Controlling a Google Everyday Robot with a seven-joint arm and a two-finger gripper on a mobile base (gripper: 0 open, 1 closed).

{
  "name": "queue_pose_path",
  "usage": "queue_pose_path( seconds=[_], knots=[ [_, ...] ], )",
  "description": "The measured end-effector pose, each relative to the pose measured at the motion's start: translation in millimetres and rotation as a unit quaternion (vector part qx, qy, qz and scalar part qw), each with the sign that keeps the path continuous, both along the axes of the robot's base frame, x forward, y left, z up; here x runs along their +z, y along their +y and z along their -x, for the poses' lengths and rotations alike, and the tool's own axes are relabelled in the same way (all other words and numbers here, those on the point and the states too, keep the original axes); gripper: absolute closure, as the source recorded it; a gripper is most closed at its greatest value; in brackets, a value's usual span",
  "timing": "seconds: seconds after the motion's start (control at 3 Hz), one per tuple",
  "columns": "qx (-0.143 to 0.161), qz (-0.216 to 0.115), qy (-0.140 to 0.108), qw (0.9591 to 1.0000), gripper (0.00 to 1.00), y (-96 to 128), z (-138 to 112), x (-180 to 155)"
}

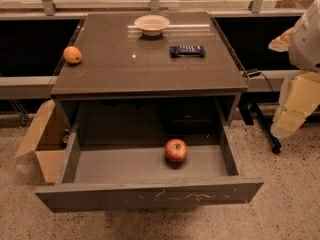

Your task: Pick apple from top drawer and place on counter

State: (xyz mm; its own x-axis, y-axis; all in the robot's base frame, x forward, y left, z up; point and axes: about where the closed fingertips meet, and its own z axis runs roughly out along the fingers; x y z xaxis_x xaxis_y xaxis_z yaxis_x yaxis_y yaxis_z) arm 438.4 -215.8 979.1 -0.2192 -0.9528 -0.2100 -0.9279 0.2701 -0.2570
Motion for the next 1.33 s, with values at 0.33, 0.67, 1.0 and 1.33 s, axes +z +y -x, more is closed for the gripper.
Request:
queue_pose_path(
  seconds=[0.33, 0.67, 1.0, 1.33],
  knots=[
    [0.005, -0.006, -0.005, 1.0000, 0.00, 2, -2, -2],
    [0.034, -0.046, 0.003, 0.9984, 0.00, 7, -13, -35],
    [0.066, -0.103, 0.020, 0.9923, 0.00, 18, -25, -77],
    [0.095, -0.196, 0.038, 0.9753, 0.00, 43, -33, -129]
  ],
)
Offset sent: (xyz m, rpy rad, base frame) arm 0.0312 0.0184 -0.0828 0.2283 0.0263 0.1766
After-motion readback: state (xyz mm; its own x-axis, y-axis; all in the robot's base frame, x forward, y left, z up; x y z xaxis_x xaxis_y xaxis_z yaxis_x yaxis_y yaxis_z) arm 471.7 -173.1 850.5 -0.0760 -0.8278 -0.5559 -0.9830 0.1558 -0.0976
